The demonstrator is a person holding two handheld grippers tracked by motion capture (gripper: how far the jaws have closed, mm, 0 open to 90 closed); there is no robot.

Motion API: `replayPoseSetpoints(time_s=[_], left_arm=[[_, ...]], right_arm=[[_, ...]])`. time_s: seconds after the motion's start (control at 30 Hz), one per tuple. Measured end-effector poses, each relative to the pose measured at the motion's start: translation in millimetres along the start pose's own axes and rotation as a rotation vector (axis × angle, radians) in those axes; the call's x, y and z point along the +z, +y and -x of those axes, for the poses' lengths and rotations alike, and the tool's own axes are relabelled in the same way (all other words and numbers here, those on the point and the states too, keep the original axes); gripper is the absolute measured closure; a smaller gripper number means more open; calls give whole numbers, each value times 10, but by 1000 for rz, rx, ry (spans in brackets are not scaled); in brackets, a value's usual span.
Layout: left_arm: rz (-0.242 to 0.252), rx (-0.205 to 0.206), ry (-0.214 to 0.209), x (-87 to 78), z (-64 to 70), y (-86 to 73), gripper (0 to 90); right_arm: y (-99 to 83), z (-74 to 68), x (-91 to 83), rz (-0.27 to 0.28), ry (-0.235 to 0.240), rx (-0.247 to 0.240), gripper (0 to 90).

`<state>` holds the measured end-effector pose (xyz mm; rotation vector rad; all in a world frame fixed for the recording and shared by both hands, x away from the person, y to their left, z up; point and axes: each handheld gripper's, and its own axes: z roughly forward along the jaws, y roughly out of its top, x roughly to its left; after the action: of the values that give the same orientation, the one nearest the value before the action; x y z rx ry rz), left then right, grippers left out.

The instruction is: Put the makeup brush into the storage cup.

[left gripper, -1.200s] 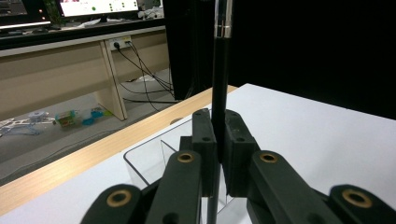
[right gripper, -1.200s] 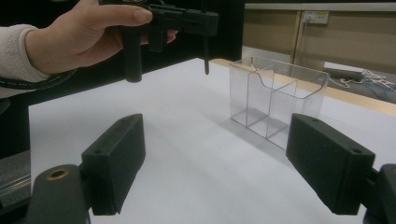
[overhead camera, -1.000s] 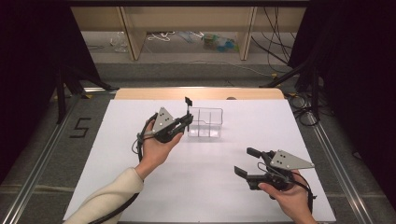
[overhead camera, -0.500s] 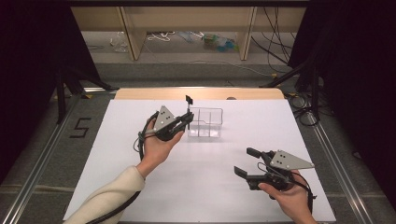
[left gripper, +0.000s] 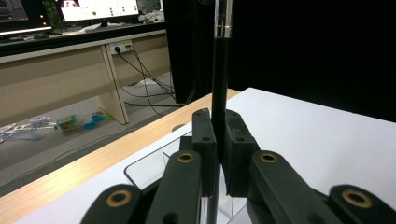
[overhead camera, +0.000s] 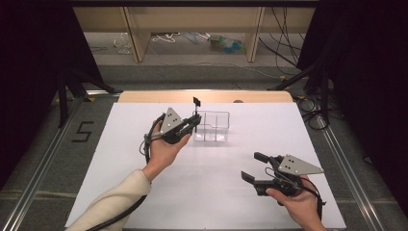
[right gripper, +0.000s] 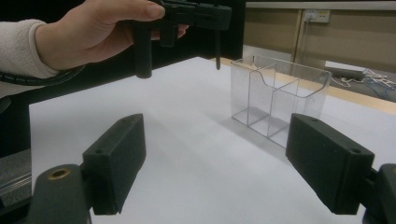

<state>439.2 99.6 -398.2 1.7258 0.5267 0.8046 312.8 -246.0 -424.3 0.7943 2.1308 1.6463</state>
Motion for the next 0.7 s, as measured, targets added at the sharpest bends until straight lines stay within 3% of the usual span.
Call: replayPoseSetpoints(time_s=[0.23,0.33,0.37,0.43,0.5,0.53,0.6,0.67,0.7], left_arm=[[-1,4,2,1,-31,-10,851],[-1,5,2,5,-36,-13,851],[-3,5,2,5,-40,-13,851],[-3,5,4,10,-46,-11,851],[-1,4,3,20,-48,-6,851],[0,3,2,24,-48,-4,851],[0,2,1,29,-47,0,851],[1,1,1,31,-48,5,851],[2,1,1,32,-49,6,851]], right_arm=[[-7,-7,14,16,8,7,211],[0,-5,-2,-5,3,4,211],[-12,-5,30,33,18,9,211],[-10,9,37,46,13,-13,211],[-9,9,32,41,14,-14,211],[-10,-7,24,24,21,12,211],[-14,10,41,49,12,-13,212],[-13,11,34,37,10,-15,213],[-14,-5,27,22,18,10,213]])
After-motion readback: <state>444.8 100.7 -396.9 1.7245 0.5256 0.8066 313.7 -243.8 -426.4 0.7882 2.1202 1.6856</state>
